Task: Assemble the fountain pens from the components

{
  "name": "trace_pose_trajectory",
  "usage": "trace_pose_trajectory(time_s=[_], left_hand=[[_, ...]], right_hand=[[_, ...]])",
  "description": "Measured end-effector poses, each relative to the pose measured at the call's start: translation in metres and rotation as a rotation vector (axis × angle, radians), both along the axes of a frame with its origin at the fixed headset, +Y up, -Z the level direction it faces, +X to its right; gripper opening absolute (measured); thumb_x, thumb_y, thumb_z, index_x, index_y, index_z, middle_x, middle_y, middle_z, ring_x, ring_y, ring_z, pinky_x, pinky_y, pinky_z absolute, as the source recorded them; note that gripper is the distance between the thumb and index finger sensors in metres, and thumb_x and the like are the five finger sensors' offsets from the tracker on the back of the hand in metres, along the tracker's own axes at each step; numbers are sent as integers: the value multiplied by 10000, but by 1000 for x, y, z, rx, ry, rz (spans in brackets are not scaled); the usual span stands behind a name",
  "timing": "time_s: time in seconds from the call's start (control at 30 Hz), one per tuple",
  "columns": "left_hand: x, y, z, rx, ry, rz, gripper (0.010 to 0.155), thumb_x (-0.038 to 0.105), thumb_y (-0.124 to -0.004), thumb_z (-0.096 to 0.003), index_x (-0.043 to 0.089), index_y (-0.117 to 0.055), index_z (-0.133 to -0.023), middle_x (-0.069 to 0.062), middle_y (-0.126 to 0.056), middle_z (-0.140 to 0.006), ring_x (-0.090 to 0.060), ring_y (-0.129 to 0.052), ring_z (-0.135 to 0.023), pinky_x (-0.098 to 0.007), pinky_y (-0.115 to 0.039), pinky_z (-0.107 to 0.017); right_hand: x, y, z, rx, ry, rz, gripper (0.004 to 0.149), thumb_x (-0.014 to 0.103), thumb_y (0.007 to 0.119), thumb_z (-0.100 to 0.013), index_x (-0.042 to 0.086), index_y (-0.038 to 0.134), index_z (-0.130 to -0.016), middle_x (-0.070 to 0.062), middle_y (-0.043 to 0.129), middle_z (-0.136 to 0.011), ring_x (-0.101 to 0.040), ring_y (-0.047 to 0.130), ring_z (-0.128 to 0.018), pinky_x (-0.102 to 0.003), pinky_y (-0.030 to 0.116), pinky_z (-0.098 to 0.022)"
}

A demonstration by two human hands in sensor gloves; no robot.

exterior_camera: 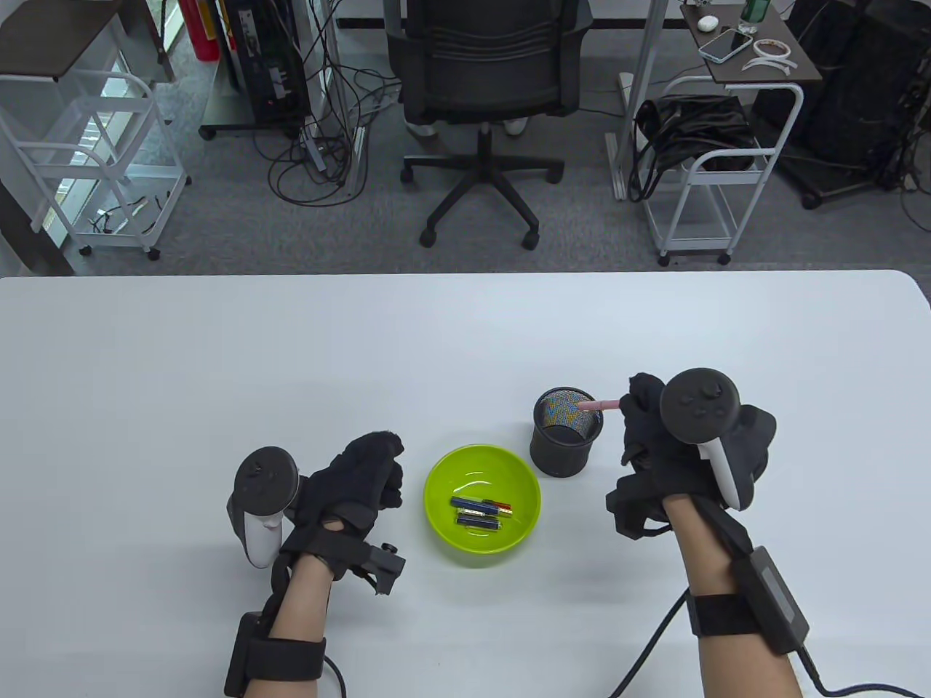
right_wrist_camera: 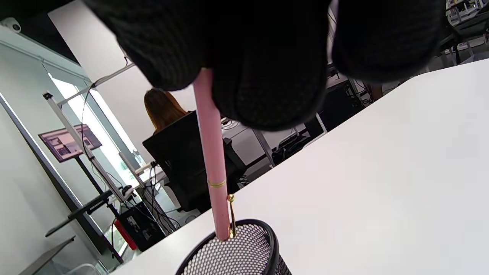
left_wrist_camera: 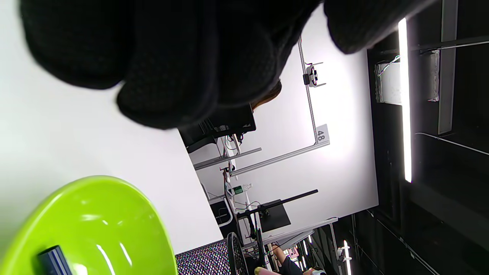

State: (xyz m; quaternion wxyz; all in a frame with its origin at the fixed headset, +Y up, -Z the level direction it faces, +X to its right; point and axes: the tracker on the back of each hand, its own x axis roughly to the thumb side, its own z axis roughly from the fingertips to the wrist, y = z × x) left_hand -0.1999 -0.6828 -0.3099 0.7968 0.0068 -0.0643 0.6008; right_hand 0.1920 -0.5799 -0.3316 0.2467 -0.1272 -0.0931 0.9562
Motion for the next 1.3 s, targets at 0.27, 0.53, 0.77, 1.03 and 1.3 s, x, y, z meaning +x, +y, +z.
trace_pose_trajectory(time_s=[0.27,0.53,0.77,1.03,1.3], left_hand=[[3,-1,0,-2,-16,-20,593,496,-637,-545,76,-708,-957,-141,-894,-719,-270,-972,-477,-555,-792,-433],[8,-2,-1,-9,-42,-54,595,497,-635,-546,76,-706,-960,-145,-893,-726,-275,-972,-484,-558,-790,-436],[10,-2,-1,-18,-66,10,597,500,-632,-549,76,-702,-964,-145,-889,-733,-275,-971,-490,-558,-789,-440],[11,-3,-2,-25,-67,-14,599,503,-631,-549,77,-701,-965,-144,-888,-736,-274,-971,-492,-556,-790,-442],[11,-2,-2,-20,-65,-31,599,502,-633,-548,76,-704,-963,-146,-891,-732,-276,-973,-489,-557,-790,-439]], right_hand=[[-26,-37,-21,-102,41,113,460,334,880,-421,129,895,-832,-134,1000,-647,-224,1030,-317,-474,882,-250],[-44,-62,-33,-162,69,175,459,395,879,-408,112,973,-757,-74,1042,-452,-183,1010,-178,-441,888,-182],[-44,-69,-40,-177,42,148,488,458,870,-400,133,1003,-738,-31,1039,-380,-170,992,-132,-432,884,-159],[-41,-72,-37,-181,40,146,501,451,866,-406,118,983,-761,-54,1027,-456,-186,1005,-189,-442,885,-190],[-37,-70,-31,-235,66,180,538,473,847,-412,135,940,-820,-73,997,-600,-221,1025,-305,-471,879,-248]])
